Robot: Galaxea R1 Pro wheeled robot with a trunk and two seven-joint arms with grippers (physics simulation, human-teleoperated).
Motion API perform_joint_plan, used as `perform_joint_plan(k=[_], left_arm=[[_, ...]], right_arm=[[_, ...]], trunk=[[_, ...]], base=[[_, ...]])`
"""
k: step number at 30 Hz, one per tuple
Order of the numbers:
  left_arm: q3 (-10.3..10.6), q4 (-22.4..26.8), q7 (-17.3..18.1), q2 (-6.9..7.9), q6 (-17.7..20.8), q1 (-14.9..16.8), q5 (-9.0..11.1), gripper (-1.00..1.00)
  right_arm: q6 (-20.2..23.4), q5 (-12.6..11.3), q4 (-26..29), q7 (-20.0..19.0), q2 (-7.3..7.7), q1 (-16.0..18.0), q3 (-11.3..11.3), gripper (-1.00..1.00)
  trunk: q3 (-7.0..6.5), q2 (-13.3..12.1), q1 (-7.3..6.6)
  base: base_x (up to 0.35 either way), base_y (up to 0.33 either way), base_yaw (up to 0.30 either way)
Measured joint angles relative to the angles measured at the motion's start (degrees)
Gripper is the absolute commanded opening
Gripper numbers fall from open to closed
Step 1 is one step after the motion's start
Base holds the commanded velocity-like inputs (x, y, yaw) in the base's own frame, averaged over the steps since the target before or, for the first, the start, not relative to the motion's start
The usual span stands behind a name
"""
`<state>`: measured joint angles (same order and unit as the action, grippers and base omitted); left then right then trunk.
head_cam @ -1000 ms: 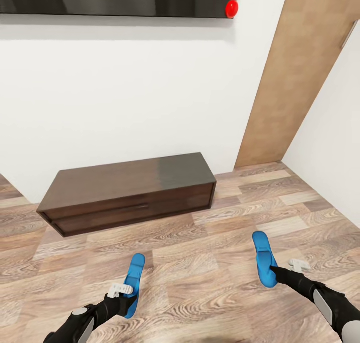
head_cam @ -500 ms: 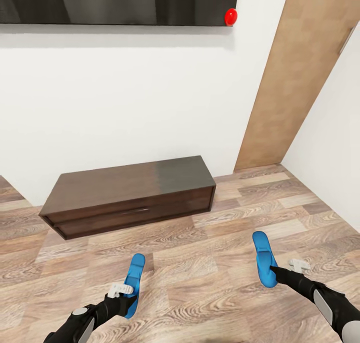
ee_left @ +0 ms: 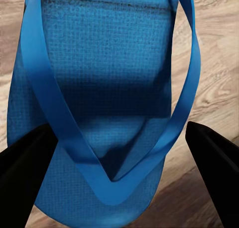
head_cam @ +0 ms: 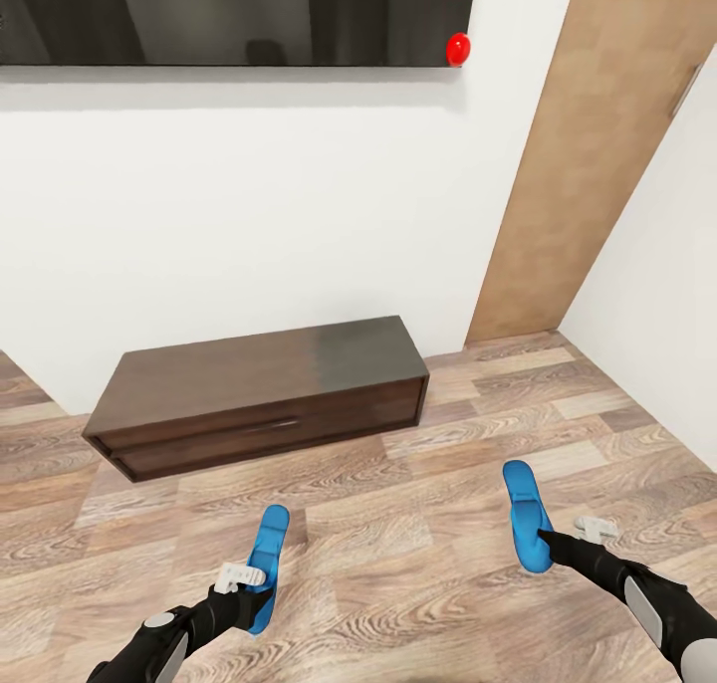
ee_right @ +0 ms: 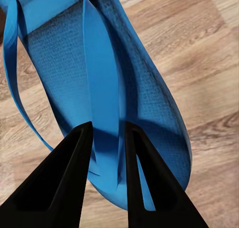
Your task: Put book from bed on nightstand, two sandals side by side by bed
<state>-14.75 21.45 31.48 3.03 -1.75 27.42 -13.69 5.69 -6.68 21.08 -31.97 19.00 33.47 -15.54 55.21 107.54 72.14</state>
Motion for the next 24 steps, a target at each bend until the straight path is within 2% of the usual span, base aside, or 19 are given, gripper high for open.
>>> perform_joint_plan(k=[15,24], left_arm=[[0.00,0.00,0.00,0.00,0.00,-0.01,0.00,-1.00],[0.01,0.00,0.00,0.00,0.00,0.00,-0.03,-1.00]], right_arm=[[0.00,0.00,0.00,0.00,0.00,0.00,0.00,-1.00],[0.00,0.04,-0.01,0.01,0.00,-0.01,0.02,-1.00]], trunk=[[-2.69,-6.02,-3.29],[-2.70,-6.03,-3.30]], base=[[0.000,0.000,0.000],[0.000,0.000,0.000]])
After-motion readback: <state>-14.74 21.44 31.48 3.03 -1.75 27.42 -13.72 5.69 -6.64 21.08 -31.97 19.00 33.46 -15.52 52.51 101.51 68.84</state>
